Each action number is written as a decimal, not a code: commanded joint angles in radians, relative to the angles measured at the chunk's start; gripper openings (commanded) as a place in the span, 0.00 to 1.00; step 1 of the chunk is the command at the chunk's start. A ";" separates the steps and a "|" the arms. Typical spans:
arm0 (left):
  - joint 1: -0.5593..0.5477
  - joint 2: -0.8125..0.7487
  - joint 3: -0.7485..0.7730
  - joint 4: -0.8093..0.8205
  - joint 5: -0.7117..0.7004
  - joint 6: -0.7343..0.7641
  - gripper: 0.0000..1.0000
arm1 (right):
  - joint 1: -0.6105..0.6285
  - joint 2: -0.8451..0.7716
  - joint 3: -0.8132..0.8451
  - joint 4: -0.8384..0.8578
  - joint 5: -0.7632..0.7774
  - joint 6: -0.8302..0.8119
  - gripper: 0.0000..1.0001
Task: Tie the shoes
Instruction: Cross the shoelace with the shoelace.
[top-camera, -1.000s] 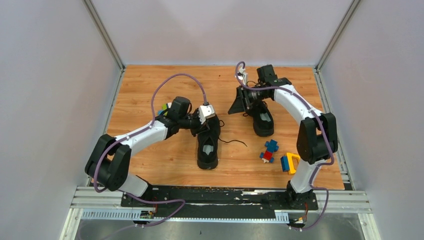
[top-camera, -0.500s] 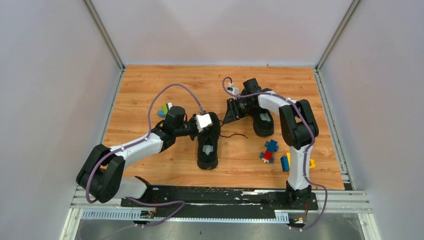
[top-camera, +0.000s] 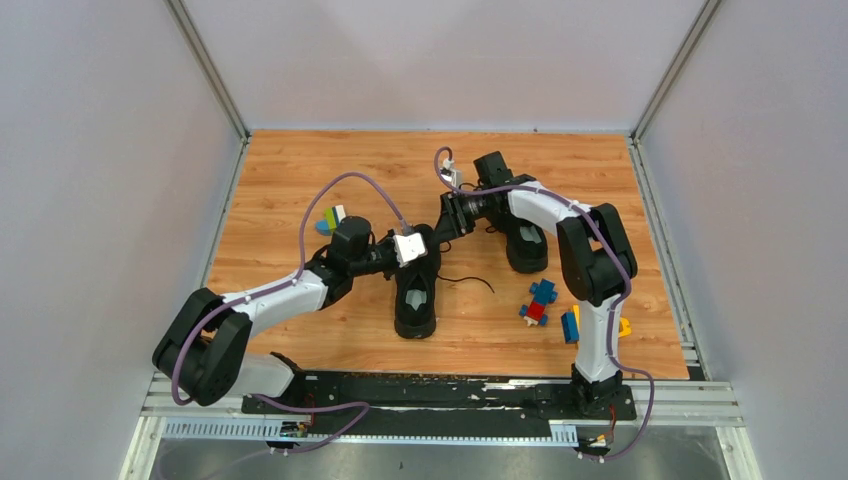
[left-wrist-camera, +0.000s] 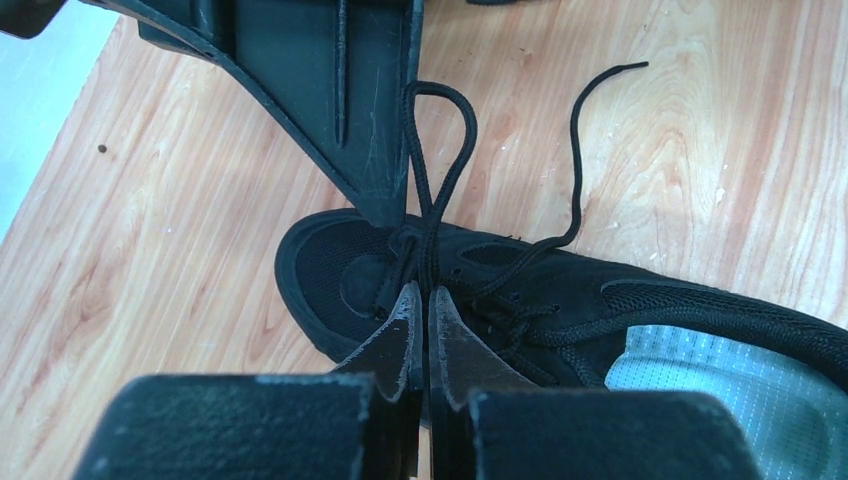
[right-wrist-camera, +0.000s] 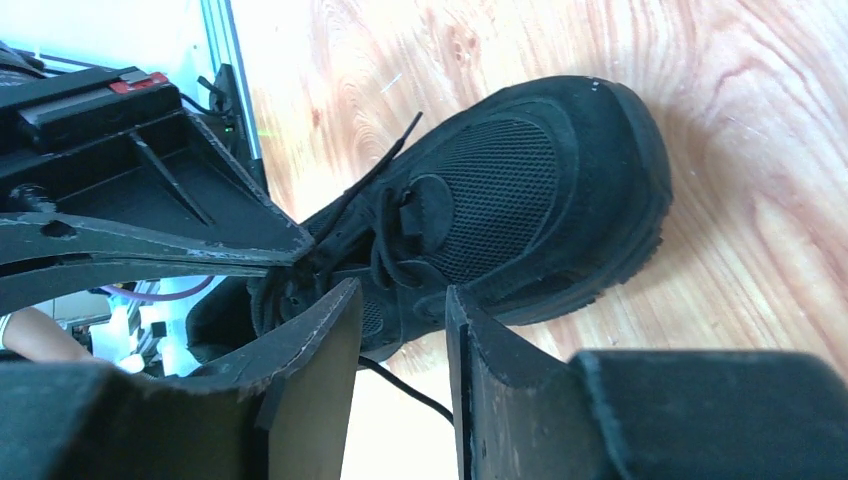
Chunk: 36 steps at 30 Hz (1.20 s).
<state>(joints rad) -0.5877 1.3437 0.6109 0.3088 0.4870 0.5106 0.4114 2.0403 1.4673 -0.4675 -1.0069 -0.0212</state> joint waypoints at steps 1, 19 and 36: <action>-0.010 -0.026 -0.015 0.085 -0.025 0.042 0.00 | 0.012 -0.036 0.043 0.033 -0.071 0.015 0.38; -0.012 -0.070 -0.059 0.120 -0.075 0.044 0.00 | 0.050 0.002 0.058 0.004 -0.077 0.003 0.39; -0.013 -0.069 -0.064 0.127 -0.022 0.124 0.00 | 0.068 -0.033 0.026 -0.063 -0.154 -0.130 0.39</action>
<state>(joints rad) -0.5999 1.2903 0.5430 0.3859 0.4622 0.6056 0.4610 2.0422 1.4963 -0.5209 -1.0737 -0.1089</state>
